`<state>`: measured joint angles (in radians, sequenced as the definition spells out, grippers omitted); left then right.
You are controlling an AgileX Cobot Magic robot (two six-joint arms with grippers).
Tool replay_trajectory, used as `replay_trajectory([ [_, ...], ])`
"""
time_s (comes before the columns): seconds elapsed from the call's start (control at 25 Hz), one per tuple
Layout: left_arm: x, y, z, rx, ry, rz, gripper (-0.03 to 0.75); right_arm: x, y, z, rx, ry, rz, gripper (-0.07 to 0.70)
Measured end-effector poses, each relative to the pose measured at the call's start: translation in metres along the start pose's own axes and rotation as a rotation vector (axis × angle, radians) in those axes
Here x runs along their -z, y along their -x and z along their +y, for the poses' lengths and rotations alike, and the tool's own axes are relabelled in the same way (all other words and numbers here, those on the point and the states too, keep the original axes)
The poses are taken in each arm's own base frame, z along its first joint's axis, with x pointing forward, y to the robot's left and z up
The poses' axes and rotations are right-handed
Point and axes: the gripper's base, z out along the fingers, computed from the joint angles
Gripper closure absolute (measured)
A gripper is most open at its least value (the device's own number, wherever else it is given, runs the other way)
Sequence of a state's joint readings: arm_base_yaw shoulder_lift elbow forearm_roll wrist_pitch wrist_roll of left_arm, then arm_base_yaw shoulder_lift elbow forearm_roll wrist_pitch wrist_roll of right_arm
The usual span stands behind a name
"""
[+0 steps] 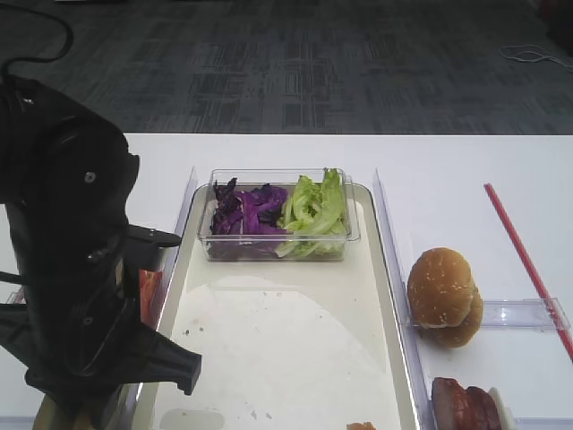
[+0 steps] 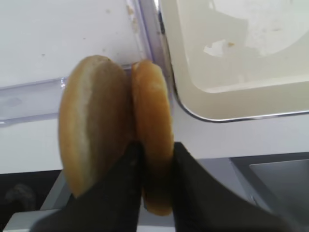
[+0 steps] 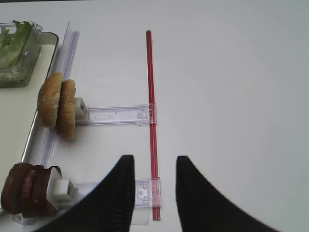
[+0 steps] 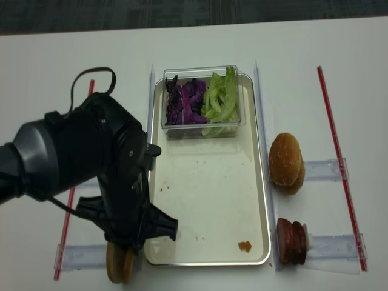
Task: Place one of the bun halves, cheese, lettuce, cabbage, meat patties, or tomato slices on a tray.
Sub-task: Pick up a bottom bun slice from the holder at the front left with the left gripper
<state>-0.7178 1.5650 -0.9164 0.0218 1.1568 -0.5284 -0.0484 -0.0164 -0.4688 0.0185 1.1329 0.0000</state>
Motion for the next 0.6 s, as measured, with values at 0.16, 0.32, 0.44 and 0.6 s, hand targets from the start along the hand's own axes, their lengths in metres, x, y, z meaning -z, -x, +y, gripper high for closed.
replay_trajectory([
  [0.16,0.0,0.0,0.0012,-0.003,0.013,0.0,0.601,0.0,0.0,0.0,0.0,0.0,0.0,0.386],
  [0.32,0.0,-0.0004,0.0014,-0.003,0.015,0.004,0.603,0.0,0.0,0.0,0.0,0.0,0.0,0.386],
  [0.44,0.0004,-0.0007,0.0018,-0.004,0.021,0.009,0.603,0.0,0.0,0.0,0.0,0.0,0.0,0.386],
  [0.6,0.0092,0.002,0.0007,-0.003,0.022,0.007,0.606,0.0,0.0,0.0,0.0,0.0,0.0,0.386],
])
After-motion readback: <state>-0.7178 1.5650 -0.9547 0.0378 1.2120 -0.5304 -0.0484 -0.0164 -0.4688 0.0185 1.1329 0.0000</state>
